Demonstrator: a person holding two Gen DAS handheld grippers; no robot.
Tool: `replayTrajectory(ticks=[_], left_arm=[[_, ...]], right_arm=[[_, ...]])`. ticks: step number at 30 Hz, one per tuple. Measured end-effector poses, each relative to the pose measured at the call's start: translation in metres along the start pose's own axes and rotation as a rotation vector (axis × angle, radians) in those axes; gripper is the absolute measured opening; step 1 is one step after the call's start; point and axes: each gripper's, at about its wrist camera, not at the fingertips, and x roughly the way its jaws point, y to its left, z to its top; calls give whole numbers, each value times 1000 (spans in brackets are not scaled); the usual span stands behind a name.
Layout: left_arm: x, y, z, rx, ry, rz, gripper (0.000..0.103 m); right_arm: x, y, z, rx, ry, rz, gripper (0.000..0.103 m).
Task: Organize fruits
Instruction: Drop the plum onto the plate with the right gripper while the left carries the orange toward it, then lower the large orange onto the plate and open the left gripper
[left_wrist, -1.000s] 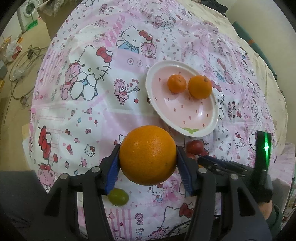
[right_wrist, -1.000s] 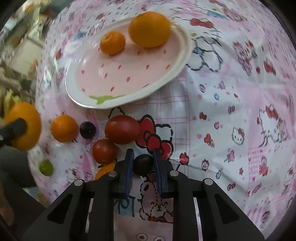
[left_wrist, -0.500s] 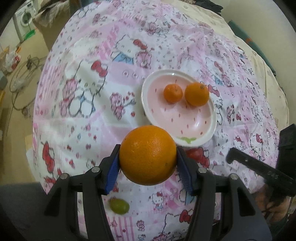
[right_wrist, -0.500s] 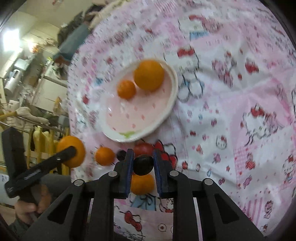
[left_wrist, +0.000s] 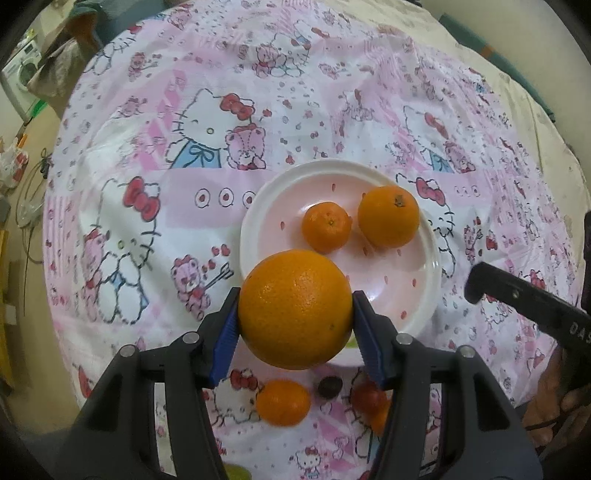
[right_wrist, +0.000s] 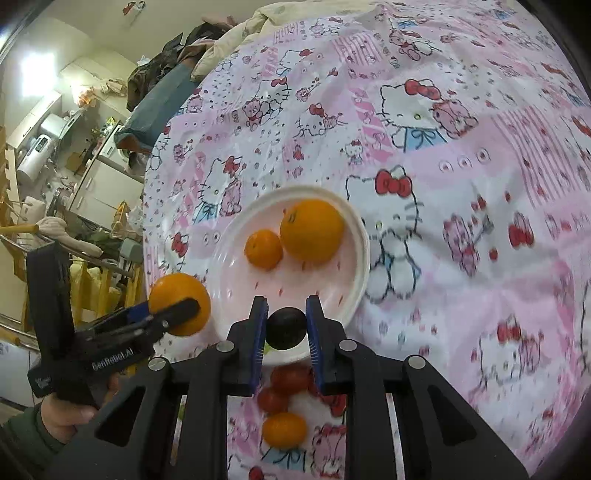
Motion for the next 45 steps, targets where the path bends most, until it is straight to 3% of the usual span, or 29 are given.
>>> replayTrajectory(ticks=[11, 23, 25, 27, 28, 35, 39, 45], left_arm=[[14, 8, 9, -25, 12, 0, 53], [12, 10, 13, -31, -10, 13, 53], [10, 10, 14, -32, -18, 14, 53], [10, 11, 15, -35, -21, 14, 53], [10, 11, 15, -34, -22, 15, 53], [16, 10, 26, -41, -24, -1, 53], [17, 7, 43, -39, -54, -3, 53], [32, -3, 70, -36, -69, -34, 53]], right_arm=[[68, -13, 25, -4, 91, -65, 23], [69, -12, 25, 4, 88, -70, 27], [64, -12, 24, 15, 88, -58, 34], [57, -13, 23, 24, 67, -49, 61], [52, -13, 22, 19, 44, -48, 64], [36, -17, 22, 42, 4, -53, 65], [19, -28, 20, 104, -35, -62, 77], [-5, -48, 24, 192, -105, -70, 84]])
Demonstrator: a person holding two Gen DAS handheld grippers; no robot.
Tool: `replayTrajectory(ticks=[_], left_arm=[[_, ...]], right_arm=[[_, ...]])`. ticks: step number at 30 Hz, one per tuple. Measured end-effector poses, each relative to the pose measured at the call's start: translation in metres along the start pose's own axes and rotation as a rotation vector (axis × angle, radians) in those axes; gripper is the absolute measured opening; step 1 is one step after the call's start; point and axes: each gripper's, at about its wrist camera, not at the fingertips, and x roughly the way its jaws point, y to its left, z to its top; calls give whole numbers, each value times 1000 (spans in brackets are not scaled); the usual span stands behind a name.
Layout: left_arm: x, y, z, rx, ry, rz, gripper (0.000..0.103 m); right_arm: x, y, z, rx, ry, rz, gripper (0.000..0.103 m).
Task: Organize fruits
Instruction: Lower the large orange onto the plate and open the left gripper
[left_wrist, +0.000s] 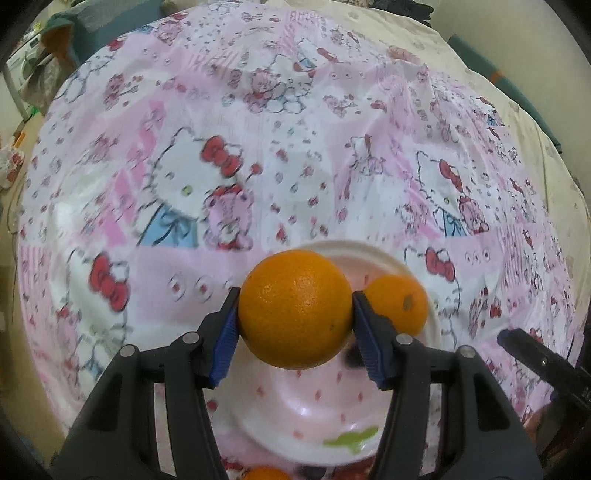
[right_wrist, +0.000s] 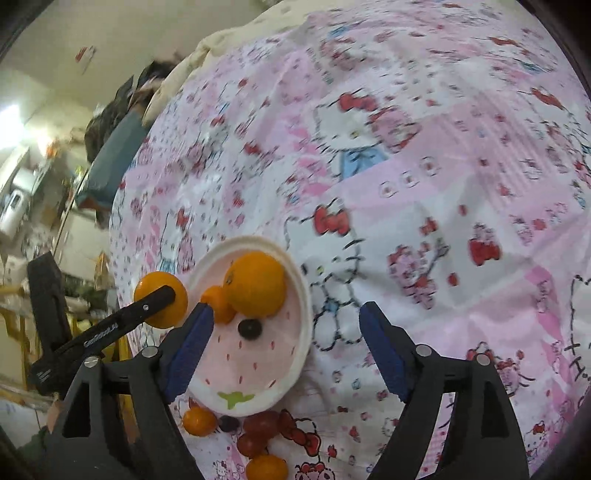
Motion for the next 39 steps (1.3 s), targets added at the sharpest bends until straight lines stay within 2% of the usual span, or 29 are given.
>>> replayTrajectory(ticks=[6, 18, 19, 20, 22, 23, 32, 39], left_arm=[[30, -17, 17, 12, 33, -77, 54], [48, -26, 22, 40, 54, -72, 57], [49, -28, 22, 50, 59, -61, 60], [48, -29, 22, 58, 61, -59, 70], [46, -32, 20, 74, 52, -62, 83], [44, -33, 20, 78, 44, -67, 85], [36, -36, 15, 90, 46, -69, 85], [14, -34, 10, 105, 13, -45, 85]], right_arm=[[-3, -13, 7, 38, -13, -11, 84], [-1, -17, 10, 30, -8, -23, 84], [-1, -15, 10, 26, -7, -23, 84], [-1, -14, 10, 23, -6, -22, 84], [-2, -12, 9, 16, -6, -18, 84], [-2, -12, 9, 11, -7, -18, 84], [-7, -16, 13, 28, -24, -26, 84], [-7, -11, 12, 19, -22, -18, 84]])
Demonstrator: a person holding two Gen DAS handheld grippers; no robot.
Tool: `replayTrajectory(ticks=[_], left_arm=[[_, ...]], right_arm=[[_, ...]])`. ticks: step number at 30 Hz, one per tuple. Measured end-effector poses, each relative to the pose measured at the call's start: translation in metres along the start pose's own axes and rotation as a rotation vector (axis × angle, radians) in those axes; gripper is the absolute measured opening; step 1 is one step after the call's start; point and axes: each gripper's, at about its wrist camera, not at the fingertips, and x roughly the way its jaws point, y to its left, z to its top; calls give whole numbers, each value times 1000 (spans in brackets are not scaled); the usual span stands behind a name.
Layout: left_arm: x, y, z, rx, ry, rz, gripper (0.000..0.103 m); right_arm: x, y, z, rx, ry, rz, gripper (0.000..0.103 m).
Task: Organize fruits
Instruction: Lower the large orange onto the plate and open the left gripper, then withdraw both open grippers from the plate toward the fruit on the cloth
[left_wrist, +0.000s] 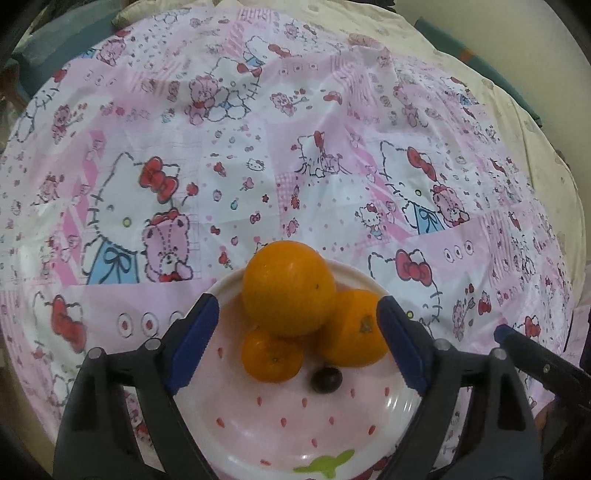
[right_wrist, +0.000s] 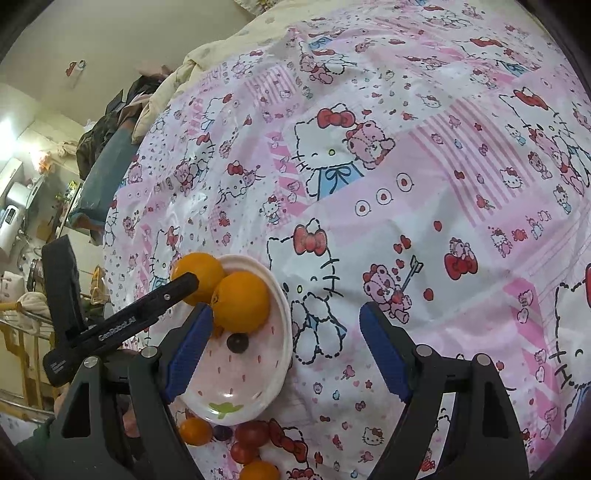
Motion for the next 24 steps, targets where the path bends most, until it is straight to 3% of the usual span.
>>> replayTrajectory(ticks=[19, 24], left_arm=[[-91, 12, -61, 32, -98, 132, 85], [-109, 15, -86, 48, -148, 215, 85]], right_arm=[[-25, 36, -26, -128, -1, 37, 84], [-30, 45, -41, -179, 7, 24, 84]])
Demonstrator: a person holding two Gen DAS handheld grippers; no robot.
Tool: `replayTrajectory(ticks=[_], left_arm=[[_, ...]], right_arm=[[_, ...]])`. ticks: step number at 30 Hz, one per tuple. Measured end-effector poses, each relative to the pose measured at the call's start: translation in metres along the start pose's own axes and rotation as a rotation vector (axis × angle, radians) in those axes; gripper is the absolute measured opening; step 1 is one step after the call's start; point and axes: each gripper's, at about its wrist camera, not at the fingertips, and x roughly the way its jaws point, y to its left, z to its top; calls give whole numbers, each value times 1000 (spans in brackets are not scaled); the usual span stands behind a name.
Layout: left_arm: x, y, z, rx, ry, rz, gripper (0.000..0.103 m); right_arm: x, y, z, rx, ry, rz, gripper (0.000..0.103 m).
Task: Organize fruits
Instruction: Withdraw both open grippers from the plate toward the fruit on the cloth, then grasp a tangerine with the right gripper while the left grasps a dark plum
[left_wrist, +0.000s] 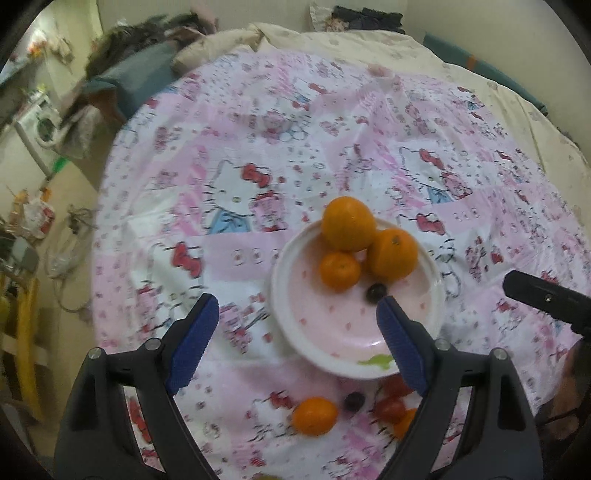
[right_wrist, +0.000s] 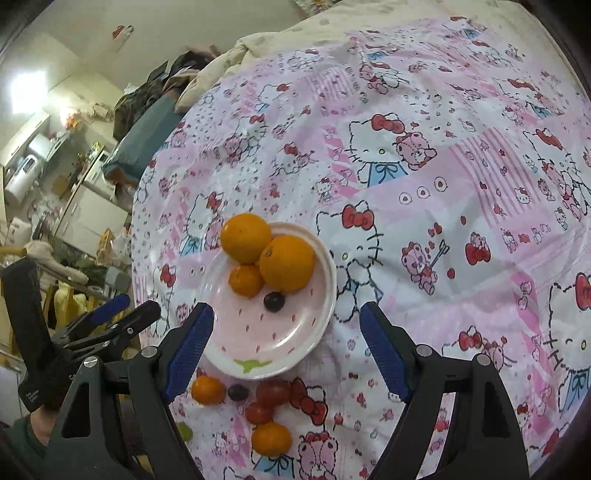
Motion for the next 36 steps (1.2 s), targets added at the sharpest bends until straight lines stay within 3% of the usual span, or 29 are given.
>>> replayTrajectory(ticks=[7, 13, 19, 27, 31, 36], left_arm=[[-17, 18, -24, -90, 6, -16, 85], [-8, 27, -39, -125, 40, 4, 85], [11, 36, -47, -198, 116, -3, 85], [11, 42, -47, -222, 122, 1, 85], [10, 45, -45, -240, 122, -6, 85], [10, 47, -45, -259, 128, -28, 85]], right_arm=[[-3, 8, -28, -18, 29, 15, 84], [-2, -1, -45, 48, 52, 31, 84], [10, 0, -46, 53, 72, 13, 84], [28, -2, -48, 60, 125, 4, 84], [51, -2, -62, 74, 287, 62, 83], [81, 22, -90, -61, 469, 61, 78]])
